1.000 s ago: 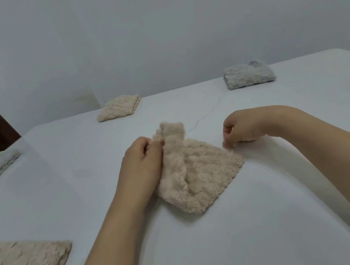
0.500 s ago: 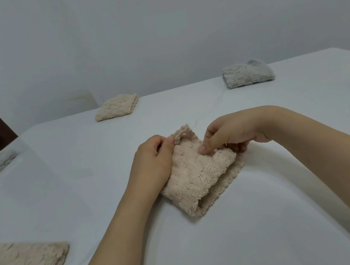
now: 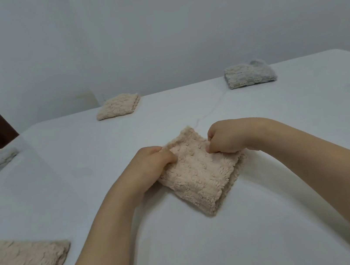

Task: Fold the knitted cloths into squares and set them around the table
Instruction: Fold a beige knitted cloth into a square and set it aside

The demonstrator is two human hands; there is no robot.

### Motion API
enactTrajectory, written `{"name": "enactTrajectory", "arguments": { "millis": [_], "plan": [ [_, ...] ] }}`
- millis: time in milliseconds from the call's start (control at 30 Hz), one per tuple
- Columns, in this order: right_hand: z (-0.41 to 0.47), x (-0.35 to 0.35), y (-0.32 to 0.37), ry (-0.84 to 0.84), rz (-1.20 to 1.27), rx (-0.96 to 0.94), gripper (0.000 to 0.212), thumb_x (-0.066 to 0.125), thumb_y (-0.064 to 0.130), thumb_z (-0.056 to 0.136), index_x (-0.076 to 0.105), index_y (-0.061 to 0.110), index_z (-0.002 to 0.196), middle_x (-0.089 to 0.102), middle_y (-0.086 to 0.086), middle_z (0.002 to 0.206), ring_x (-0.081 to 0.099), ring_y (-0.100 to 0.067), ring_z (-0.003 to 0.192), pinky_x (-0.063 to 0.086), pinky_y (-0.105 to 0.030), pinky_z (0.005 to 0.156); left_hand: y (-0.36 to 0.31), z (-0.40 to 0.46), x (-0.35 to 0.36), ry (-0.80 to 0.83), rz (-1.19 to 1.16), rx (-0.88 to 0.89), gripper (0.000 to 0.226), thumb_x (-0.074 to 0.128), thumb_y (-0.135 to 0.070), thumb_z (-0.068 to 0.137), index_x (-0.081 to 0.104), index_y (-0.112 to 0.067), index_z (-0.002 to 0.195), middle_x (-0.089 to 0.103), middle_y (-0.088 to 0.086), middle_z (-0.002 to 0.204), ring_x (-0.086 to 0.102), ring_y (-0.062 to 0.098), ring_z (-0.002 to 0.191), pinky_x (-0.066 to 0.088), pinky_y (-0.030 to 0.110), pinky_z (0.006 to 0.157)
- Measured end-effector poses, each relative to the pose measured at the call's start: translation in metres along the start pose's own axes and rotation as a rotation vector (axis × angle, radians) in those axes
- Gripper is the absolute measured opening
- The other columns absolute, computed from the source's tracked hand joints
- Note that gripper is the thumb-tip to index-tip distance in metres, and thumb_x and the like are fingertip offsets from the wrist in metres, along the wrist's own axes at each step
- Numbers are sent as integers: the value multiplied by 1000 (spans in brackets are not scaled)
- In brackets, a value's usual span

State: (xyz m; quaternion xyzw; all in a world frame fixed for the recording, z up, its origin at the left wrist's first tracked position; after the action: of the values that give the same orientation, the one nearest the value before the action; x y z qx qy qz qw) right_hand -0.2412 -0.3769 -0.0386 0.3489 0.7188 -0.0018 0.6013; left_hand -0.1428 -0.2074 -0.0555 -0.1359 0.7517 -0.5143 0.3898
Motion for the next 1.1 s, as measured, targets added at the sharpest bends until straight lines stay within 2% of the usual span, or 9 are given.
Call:
{"name": "enactTrajectory", "arguments": {
  "millis": [67,200,267,400,567,667,833,900,1100],
  "plan": [
    [4,4,2,-72,-35,10,23,47,27,94,50,11,78,57,-7,82,52,-22,73,40,-30,65,2,2,1,-6,-10,0,27,65,-34,62,65,-14,81,66,14,79,61,23,76,43,36,75],
    [8,19,5,-244,-108,41,57,31,54,98,46,7,125,57,-14,126,53,-32,115,42,-38,87,2,2,2,41,-42,5,26,64,-29,65,67,-9,82,71,11,83,66,25,77,48,36,76],
    [9,25,6,-275,-129,33,58,30,58,97,49,7,118,60,-11,115,56,-31,108,40,-37,81,4,3,2,59,-64,14,31,66,-25,69,70,-1,89,76,14,92,71,28,83,52,38,81],
    [9,26,8,-237,-164,-25,48,32,51,100,43,14,72,55,-4,81,51,-26,84,37,-32,72,5,4,3,66,-79,22,15,68,-13,87,71,-2,97,76,15,97,72,25,86,54,37,84],
    [10,18,5,-317,-135,-138,29,35,37,103,45,10,99,61,-16,110,52,-29,91,34,-32,72,3,3,3,59,-109,72,28,75,-20,80,68,2,97,74,19,98,69,26,84,52,41,83],
    [13,11,-5,-307,-64,-120,28,35,32,103,48,7,108,59,-15,121,54,-27,103,35,-31,76,-1,1,10,87,-154,120,42,74,-32,72,66,1,97,70,13,87,61,24,76,43,39,70],
    [18,9,-19,-327,-71,-93,54,23,60,98,42,19,68,53,-2,78,50,-24,82,35,-33,74,-1,0,24,187,-188,142,42,73,-33,77,67,-6,109,72,20,104,67,35,89,47,43,78],
    [22,10,-23,-395,-62,-125,47,26,55,99,38,22,69,51,-1,79,49,-23,80,36,-34,72,-2,-1,25,192,-190,141,40,74,-33,77,68,-8,107,72,20,107,66,39,94,48,49,82],
    [23,7,-30,-555,55,-148,44,28,47,102,43,16,73,51,0,72,52,-27,77,38,-37,67,-10,0,24,172,-199,110,40,68,-34,82,67,2,99,67,10,89,55,24,80,41,34,64]
  ]
}}
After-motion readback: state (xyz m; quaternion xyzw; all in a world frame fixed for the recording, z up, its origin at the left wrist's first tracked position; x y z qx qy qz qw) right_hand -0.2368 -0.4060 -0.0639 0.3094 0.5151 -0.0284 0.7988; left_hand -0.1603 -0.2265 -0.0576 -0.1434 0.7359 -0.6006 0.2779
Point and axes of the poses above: each hand's wrist, its own z-axis towards the middle knuckle, its own x-axis out of the palm, y = z × x, the point moved 2 cm from there along z, towards the middle knuckle
